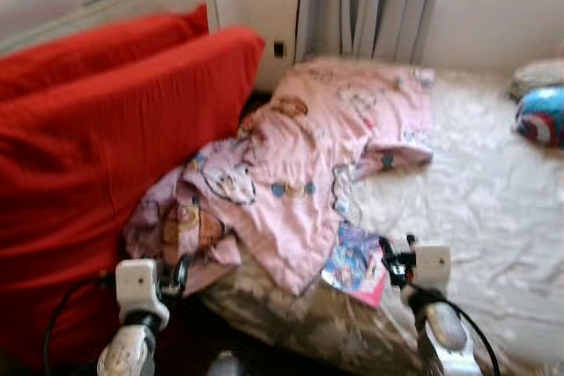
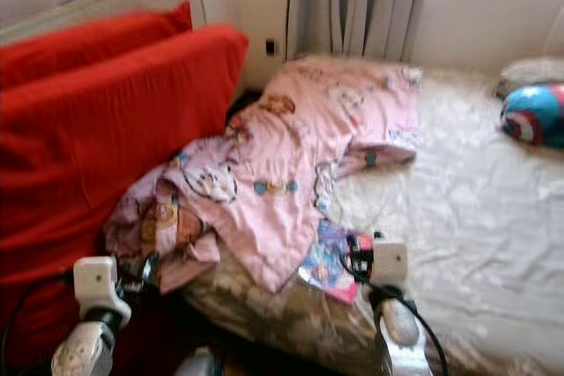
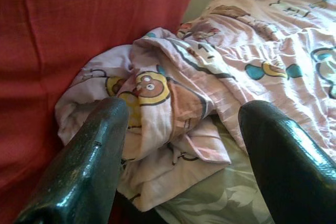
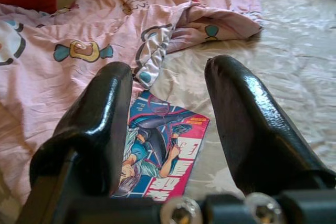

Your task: Clean up the room

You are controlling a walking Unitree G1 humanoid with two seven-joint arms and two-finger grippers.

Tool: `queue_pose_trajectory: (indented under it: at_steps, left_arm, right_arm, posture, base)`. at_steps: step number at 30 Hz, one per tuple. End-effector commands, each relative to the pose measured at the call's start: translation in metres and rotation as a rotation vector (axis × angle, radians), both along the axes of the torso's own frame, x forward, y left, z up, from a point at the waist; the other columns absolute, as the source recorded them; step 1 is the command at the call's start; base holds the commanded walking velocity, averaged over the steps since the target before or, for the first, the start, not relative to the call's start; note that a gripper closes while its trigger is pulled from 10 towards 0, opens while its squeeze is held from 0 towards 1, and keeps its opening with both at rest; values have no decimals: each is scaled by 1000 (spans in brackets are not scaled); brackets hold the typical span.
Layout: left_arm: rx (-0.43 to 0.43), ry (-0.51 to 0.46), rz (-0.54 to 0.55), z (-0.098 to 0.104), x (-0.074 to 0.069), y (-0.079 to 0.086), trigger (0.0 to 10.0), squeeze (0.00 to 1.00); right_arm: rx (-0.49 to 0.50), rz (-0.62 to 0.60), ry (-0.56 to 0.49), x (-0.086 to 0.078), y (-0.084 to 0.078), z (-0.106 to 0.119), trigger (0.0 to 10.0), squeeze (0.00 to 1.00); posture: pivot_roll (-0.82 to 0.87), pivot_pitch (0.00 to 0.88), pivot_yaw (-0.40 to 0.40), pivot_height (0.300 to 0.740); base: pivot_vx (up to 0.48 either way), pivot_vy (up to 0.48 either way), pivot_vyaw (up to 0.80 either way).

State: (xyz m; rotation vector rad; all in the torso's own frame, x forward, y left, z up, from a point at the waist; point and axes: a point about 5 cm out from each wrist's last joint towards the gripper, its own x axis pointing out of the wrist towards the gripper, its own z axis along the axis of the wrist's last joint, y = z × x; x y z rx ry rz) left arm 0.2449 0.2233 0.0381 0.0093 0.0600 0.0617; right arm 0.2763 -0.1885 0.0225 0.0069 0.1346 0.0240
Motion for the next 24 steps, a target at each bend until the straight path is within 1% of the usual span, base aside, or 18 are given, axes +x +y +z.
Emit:
queue_pose_trajectory:
  at_steps: [1, 7, 9, 11, 12, 15, 24]
  left_arm:
    - [-4, -5, -11, 4, 4, -1, 10000, 0]
    - [-9, -3, -17, 5, 4, -2, 10000, 0]
    - [-9, -1, -17, 4, 3, -1, 10000, 0]
    - [-9, 0, -18, 4, 3, -1, 10000, 0]
    - [-10, 1, -20, 4, 3, -1, 10000, 0]
    - [-10, 4, -23, 3, 3, -2, 10000, 0]
    - [-5, 15, -36, 3, 3, -2, 10000, 0]
  right_arm:
    - [-1, 7, -20, 5, 1, 5, 10000, 0]
    - [1, 14, -13, 7, 4, 5, 10000, 0]
    - [-2, 19, 16, 7, 5, 2, 10000, 0]
    - [8, 21, 14, 7, 6, 2, 10000, 0]
    - [-3, 20, 13, 6, 6, 1, 10000, 0]
    - [12, 16, -13, 4, 5, 3, 10000, 0]
    - [10, 14, -8, 6, 7, 3, 10000, 0]
  posture:
    - [7, 11, -4, 655]
    - [6, 15, -2, 655]
    - [7, 18, 0, 650]
    - [7, 18, 1, 640]
    - [5, 19, 4, 630]
    - [5, 19, 5, 630]
    - [15, 23, 8, 630]
  base:
    - [0, 0, 0]
    - [0, 0, 0]
    - [0, 0, 0]
    - [0, 0, 0]
    - [0, 0, 0]
    - [0, 0, 0]
    - [0, 0, 0]
